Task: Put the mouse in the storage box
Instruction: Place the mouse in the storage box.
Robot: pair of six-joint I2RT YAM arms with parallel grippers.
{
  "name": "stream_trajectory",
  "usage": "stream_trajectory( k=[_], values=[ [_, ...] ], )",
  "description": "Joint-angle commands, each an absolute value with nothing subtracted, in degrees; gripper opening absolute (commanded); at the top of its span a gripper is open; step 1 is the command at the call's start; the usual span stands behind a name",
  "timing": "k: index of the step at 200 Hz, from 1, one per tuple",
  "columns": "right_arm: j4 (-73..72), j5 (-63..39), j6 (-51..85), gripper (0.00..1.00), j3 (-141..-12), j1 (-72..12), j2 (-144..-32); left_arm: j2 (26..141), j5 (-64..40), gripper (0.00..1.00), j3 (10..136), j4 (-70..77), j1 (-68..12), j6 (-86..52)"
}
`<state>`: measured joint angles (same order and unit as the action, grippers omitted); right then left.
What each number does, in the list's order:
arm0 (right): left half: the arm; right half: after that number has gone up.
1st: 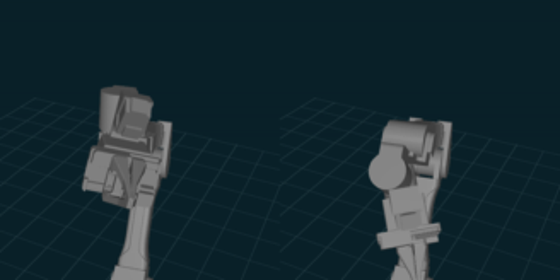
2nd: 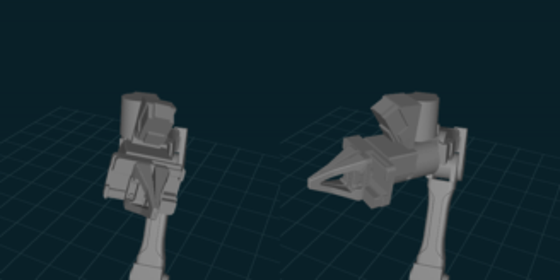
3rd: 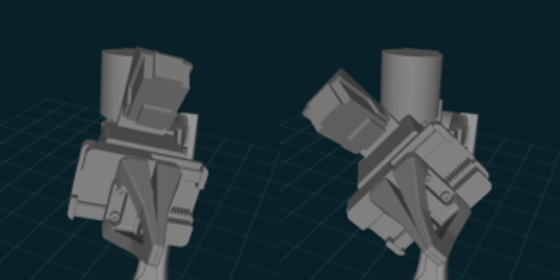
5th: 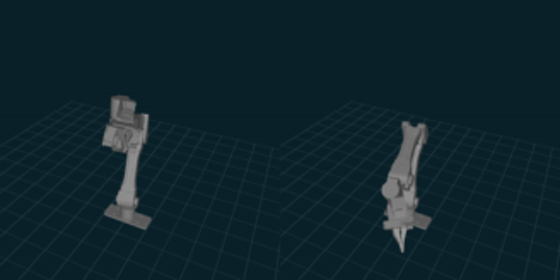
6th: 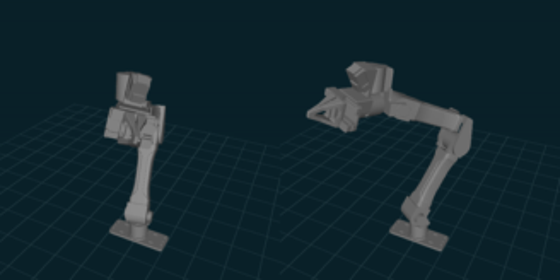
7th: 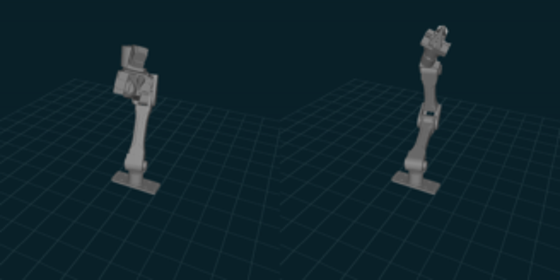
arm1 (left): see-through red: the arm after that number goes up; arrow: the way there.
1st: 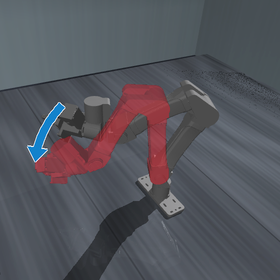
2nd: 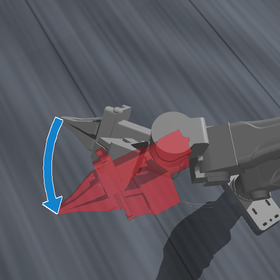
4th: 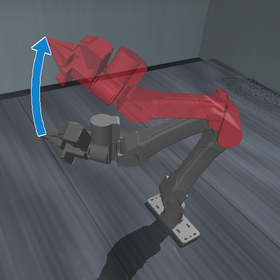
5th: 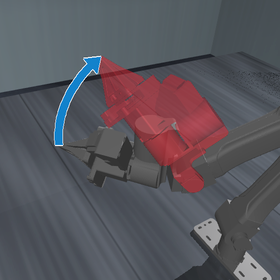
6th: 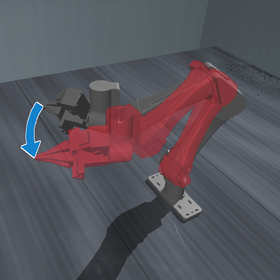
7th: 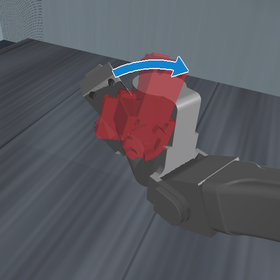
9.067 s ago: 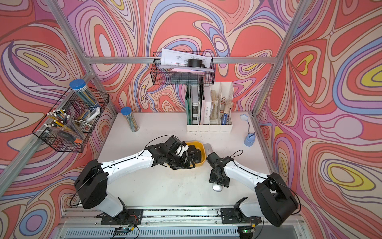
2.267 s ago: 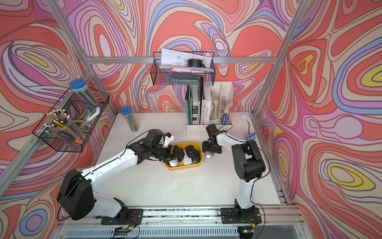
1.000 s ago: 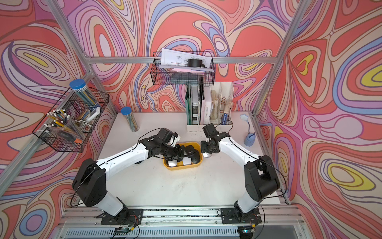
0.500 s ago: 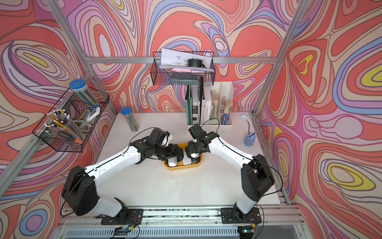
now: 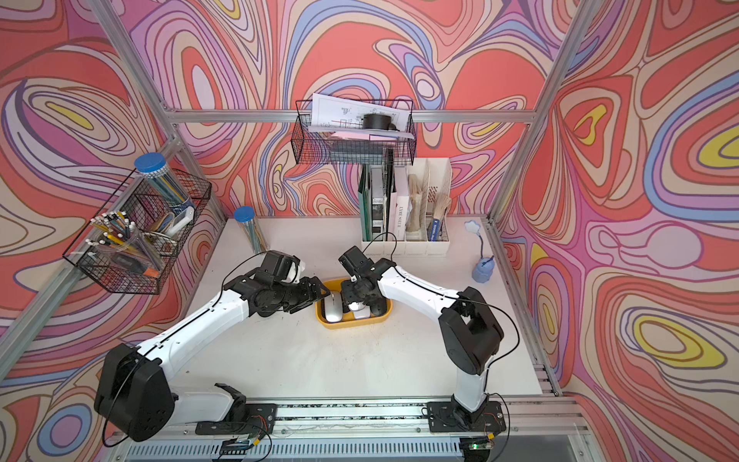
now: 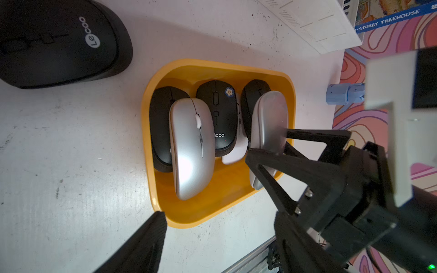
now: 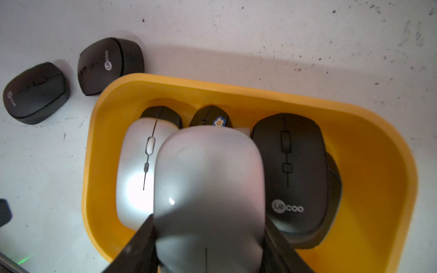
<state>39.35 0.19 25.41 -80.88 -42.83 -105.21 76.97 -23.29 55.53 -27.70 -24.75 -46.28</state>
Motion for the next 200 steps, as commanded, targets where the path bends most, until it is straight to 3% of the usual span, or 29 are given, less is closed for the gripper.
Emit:
stream_trajectory(
  k=[1,200],
  values=[
    [38.33,1.12,25.99,0.60,-82.18,-43.29,-107.25,76.68,-25.19,0.78,53.76,-26.95,-24.62,-46.85],
    [39.12,4.05,25.97,0.67,-80.21,-43.88,-110.61,77.87,-26.19,0.79,53.08,-26.49,-24.66,-45.99]
  ],
)
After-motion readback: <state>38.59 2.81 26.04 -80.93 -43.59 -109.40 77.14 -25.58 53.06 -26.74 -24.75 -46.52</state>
